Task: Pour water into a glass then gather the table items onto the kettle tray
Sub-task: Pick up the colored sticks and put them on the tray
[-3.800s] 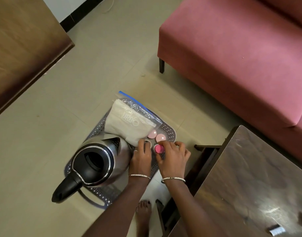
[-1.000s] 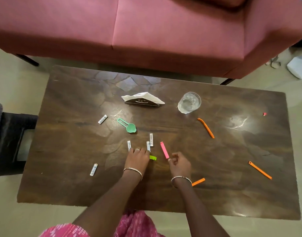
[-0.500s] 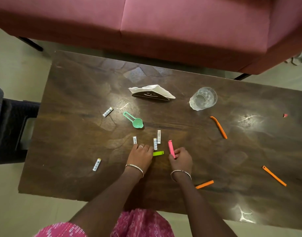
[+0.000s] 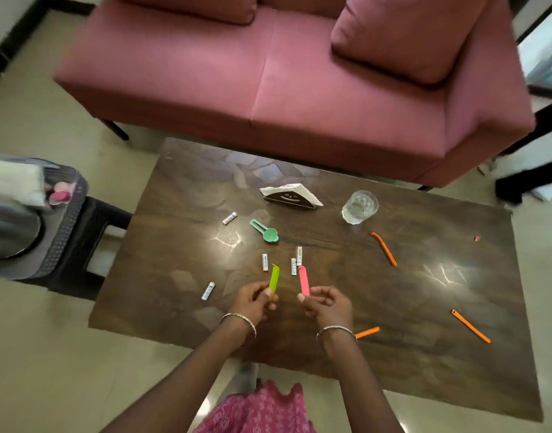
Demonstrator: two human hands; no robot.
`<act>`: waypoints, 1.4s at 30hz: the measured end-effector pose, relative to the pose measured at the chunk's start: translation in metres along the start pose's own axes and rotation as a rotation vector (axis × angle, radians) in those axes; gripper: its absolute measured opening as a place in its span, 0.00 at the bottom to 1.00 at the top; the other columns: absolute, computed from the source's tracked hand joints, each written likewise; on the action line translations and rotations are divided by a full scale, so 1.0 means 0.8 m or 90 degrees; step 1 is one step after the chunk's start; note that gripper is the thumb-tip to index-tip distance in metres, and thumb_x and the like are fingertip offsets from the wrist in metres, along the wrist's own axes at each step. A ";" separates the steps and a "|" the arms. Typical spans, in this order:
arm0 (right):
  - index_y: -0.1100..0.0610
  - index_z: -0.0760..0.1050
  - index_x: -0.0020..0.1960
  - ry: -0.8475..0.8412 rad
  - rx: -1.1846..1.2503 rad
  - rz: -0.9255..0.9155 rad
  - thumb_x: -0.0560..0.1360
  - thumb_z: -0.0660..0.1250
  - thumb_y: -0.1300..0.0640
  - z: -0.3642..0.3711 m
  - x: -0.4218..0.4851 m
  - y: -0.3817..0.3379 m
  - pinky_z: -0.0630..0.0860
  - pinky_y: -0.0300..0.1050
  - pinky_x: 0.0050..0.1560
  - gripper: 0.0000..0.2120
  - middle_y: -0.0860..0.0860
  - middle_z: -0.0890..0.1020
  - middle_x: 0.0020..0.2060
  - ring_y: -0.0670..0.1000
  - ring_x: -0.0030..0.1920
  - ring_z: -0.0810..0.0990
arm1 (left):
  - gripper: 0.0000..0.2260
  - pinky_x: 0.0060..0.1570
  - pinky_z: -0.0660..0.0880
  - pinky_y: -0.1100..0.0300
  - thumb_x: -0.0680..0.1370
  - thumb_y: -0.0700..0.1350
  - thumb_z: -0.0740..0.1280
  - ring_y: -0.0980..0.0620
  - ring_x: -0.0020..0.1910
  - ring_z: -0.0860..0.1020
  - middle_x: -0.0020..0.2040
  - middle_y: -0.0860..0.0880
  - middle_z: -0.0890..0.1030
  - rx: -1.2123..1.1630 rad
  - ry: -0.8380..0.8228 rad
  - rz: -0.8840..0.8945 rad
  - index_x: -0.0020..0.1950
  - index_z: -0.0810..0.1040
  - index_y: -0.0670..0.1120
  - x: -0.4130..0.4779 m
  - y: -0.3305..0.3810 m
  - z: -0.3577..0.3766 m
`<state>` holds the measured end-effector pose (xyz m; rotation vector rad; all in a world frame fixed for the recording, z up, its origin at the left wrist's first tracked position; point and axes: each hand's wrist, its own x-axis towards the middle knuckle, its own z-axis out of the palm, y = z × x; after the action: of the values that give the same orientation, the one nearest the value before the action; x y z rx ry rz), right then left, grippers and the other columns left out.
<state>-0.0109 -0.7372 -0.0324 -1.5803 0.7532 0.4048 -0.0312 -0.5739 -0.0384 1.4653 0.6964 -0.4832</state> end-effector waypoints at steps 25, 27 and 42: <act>0.50 0.84 0.44 -0.391 -0.207 -0.395 0.73 0.73 0.63 0.249 -0.282 -0.084 0.75 0.34 0.36 0.08 0.48 0.85 0.36 0.42 0.35 0.80 | 0.08 0.37 0.79 0.59 0.77 0.34 0.66 0.50 0.33 0.79 0.41 0.40 0.76 -0.161 0.169 0.216 0.56 0.78 0.40 -0.269 0.014 -0.318; 0.48 0.84 0.41 -0.451 -0.237 -0.405 0.71 0.74 0.64 0.281 -0.301 -0.083 0.76 0.34 0.39 0.11 0.45 0.85 0.35 0.41 0.36 0.82 | 0.11 0.38 0.79 0.58 0.77 0.35 0.68 0.49 0.34 0.80 0.42 0.39 0.77 -0.162 0.176 0.220 0.59 0.75 0.41 -0.276 0.013 -0.347; 0.57 0.86 0.43 -0.537 -0.163 -0.111 0.71 0.74 0.66 0.528 -0.391 -0.059 0.82 0.44 0.46 0.06 0.57 0.87 0.44 0.56 0.47 0.86 | 0.12 0.48 0.81 0.53 0.75 0.40 0.71 0.44 0.46 0.84 0.49 0.41 0.84 -0.316 0.203 0.201 0.57 0.80 0.46 -0.251 -0.005 -0.614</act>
<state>-0.1353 -0.2533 0.1375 -1.4978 -0.0879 0.9812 -0.2427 -0.1109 0.1114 1.1549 0.7516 0.1669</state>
